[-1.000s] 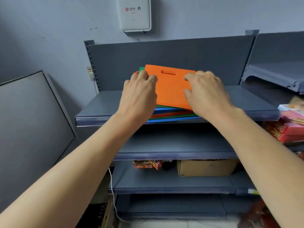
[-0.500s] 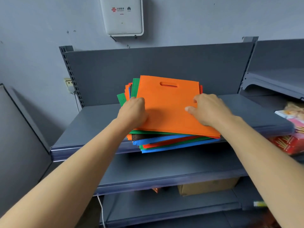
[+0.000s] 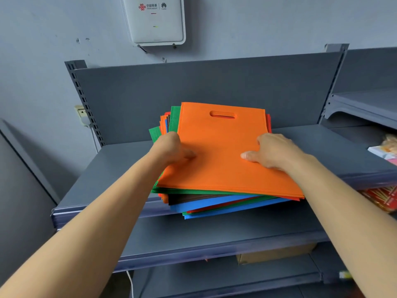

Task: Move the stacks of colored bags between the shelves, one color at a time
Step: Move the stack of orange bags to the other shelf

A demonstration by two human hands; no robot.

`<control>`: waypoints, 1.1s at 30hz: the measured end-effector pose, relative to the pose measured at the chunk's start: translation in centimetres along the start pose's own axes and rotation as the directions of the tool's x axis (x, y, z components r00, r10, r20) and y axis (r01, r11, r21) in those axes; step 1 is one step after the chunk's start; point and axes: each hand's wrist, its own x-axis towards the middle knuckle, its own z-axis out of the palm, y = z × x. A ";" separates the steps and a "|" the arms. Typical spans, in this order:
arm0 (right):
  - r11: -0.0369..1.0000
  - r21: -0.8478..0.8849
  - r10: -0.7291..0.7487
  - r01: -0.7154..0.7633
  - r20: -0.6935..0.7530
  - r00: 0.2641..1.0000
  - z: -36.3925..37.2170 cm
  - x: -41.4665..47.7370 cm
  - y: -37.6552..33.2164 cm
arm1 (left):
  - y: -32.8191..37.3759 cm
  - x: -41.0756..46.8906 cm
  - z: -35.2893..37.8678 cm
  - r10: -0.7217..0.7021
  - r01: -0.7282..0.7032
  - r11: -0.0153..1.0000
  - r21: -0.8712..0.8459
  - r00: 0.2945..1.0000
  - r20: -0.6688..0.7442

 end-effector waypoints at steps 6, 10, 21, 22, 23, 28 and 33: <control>0.999 0.019 -0.030 0.030 0.048 0.998 -0.2 0.7 0.2 | 0.3 0.3 0.3 0.038 -0.040 0.998 -0.050 0.999 -0.034; 0.998 0.015 -0.060 0.060 0.046 0.997 -0.1 0.8 0.2 | 0.7 -0.1 0.7 0.182 -0.179 0.982 0.064 0.982 -0.042; 0.995 0.012 -0.097 0.097 0.047 0.994 0.0 0.8 0.1 | 1.1 -1.6 2.0 0.334 -0.308 0.906 0.291 0.942 -0.041; 0.995 0.013 -0.100 0.100 0.043 0.994 0.0 0.8 0.2 | 1.2 -1.7 1.9 0.331 -0.303 0.910 0.284 0.942 -0.058; 0.995 0.014 -0.102 0.101 0.038 0.994 0.0 0.8 0.2 | 1.3 -1.8 1.8 0.330 -0.296 0.914 0.276 0.940 -0.084; 0.994 0.021 -0.111 0.111 0.006 0.994 -0.1 0.5 -0.1 | 1.6 -2.8 1.3 0.283 -0.221 0.942 0.252 0.927 -0.246; 0.988 0.049 -0.148 0.149 -0.032 0.989 0.3 0.6 -0.8 | -0.7 -3.8 -0.6 0.112 -0.038 0.979 0.200 0.922 -0.371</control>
